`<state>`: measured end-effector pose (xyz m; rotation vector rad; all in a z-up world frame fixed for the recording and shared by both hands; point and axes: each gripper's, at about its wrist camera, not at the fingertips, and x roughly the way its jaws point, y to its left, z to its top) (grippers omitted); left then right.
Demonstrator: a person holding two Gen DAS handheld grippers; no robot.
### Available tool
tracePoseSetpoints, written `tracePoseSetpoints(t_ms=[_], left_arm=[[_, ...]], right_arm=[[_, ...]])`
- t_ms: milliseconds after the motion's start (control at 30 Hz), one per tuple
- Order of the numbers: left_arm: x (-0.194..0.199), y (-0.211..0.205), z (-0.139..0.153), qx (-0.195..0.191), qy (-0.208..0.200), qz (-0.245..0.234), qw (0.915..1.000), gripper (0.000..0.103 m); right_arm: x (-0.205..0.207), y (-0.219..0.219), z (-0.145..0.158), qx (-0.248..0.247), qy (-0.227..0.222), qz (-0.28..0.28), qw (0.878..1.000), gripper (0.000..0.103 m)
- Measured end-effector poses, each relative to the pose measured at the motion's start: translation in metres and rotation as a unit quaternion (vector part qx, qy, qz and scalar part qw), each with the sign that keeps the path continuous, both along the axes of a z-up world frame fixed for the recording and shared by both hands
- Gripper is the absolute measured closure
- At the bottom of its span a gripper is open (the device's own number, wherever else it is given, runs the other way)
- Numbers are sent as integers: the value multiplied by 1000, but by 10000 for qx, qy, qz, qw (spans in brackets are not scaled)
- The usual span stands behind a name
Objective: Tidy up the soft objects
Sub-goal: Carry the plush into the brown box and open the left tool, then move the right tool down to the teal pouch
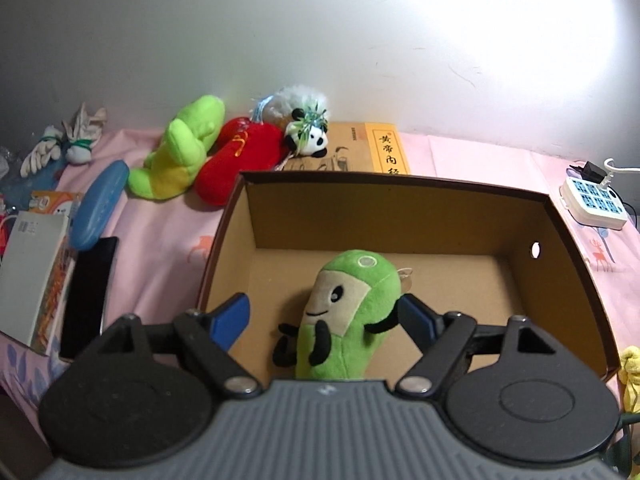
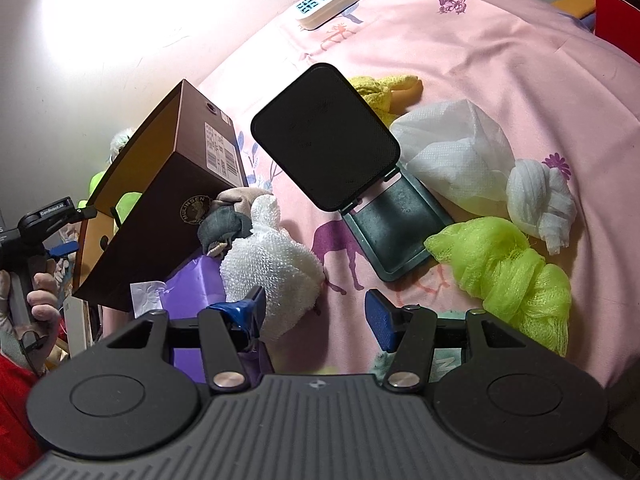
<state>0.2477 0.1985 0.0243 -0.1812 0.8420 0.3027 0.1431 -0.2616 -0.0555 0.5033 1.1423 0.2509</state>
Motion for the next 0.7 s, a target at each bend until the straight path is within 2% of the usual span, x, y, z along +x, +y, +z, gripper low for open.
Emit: tracePoseSetpoints(t_ms=[300,533,700], left_arm=[[-82,-31,29,-40,-357,-177,9992,20],[-141,-62,20,-229,-284,-314,9988,17],[-172,-92,10,-171,-135,-666,9975,16]], right_arm=[[11,8,-2,178,-18,393,9991,64],[18,9,0,242,-65,743,9969,64],[17,-12,6,-9,-134,893,9959,64]])
